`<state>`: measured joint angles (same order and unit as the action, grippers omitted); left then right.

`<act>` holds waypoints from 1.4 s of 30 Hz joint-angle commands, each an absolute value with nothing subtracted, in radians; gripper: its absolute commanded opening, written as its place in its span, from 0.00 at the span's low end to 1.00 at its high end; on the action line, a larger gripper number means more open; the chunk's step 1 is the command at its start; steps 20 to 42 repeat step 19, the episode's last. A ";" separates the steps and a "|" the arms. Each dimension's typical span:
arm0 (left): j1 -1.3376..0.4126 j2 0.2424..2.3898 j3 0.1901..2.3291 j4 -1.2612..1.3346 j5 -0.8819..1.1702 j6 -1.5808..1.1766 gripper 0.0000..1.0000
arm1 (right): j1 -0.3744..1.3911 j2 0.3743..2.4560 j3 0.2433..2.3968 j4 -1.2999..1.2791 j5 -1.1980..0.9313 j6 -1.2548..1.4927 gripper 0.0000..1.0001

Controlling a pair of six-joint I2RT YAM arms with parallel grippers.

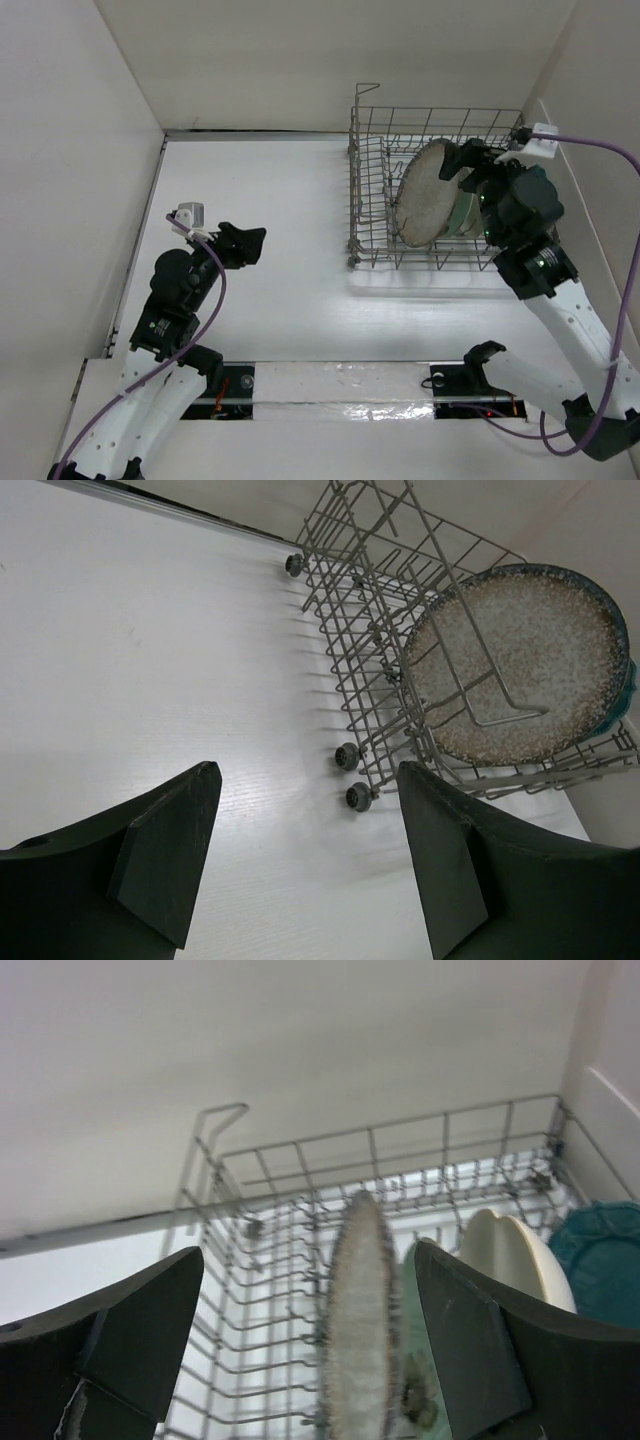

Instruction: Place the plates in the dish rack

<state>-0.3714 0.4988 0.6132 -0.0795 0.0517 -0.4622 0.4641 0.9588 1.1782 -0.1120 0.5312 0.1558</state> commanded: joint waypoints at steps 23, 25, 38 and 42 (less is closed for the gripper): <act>-0.376 0.442 0.885 0.035 0.063 -0.459 0.70 | 0.614 0.600 1.141 -0.175 0.115 0.253 0.31; -0.376 0.442 0.885 0.035 0.063 -0.459 0.70 | 0.614 0.600 1.141 -0.175 0.115 0.253 0.31; -0.376 0.442 0.885 0.035 0.063 -0.459 0.70 | 0.614 0.600 1.141 -0.175 0.115 0.253 0.31; -0.376 0.442 0.885 0.035 0.063 -0.459 0.70 | 0.614 0.600 1.141 -0.175 0.115 0.253 0.31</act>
